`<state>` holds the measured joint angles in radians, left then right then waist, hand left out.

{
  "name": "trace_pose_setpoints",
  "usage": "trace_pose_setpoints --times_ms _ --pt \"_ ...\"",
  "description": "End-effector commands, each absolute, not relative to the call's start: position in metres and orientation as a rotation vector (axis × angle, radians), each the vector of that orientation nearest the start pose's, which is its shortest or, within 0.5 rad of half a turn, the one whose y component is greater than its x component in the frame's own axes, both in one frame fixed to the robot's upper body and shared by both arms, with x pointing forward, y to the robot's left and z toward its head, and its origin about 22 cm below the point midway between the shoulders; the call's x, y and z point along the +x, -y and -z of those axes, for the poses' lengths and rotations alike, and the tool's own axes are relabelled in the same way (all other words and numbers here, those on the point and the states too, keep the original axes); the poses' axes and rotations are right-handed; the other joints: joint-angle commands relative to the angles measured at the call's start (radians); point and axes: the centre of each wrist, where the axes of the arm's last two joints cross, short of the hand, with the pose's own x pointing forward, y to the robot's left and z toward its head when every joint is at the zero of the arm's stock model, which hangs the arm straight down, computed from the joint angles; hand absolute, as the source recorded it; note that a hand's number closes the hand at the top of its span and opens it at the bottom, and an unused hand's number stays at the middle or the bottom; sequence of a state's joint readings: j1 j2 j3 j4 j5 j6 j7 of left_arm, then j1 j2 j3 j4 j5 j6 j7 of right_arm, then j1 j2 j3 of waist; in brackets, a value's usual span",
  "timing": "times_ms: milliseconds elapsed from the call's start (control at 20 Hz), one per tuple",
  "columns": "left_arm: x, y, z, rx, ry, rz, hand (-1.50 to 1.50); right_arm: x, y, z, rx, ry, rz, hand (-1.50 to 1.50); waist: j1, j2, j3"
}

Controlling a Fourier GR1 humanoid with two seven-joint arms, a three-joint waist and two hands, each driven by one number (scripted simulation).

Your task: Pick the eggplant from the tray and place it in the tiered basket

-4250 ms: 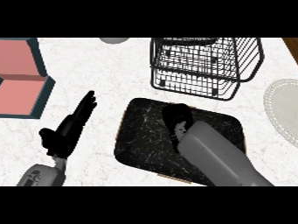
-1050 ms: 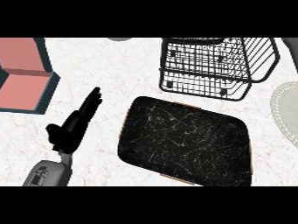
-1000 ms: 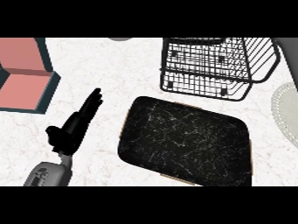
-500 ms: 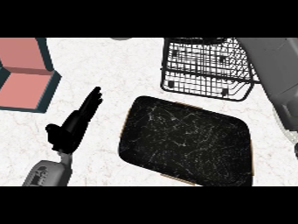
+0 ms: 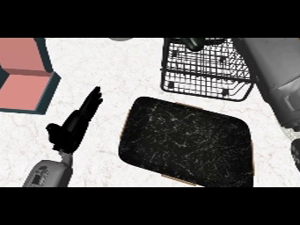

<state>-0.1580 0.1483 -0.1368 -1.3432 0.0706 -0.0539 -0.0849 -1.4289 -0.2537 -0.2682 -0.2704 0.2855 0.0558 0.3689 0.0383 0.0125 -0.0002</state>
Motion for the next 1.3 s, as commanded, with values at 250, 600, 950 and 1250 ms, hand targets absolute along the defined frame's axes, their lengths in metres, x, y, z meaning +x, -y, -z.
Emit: trace_pose_setpoints --times_ms 250,600,950,1250 --pt "0.269 -0.229 0.026 -0.086 1.540 0.221 0.00 0.485 0.182 -0.234 -0.285 1.338 -0.174 -1.50 -0.019 -0.006 0.000" --pt "0.272 -0.236 0.015 -0.092 1.528 0.264 0.00 0.475 0.278 -0.266 -0.643 1.457 0.140 -1.50 -0.019 -0.003 0.001" --pt "0.272 -0.235 0.004 -0.082 1.537 0.228 0.00 0.445 0.373 -0.247 -0.629 1.585 0.364 -1.50 -0.039 -0.011 0.002" --pt "0.266 -0.235 0.008 -0.080 1.530 0.204 0.00 0.389 0.469 -0.234 -0.630 1.600 0.377 -1.50 -0.050 -0.015 0.002"
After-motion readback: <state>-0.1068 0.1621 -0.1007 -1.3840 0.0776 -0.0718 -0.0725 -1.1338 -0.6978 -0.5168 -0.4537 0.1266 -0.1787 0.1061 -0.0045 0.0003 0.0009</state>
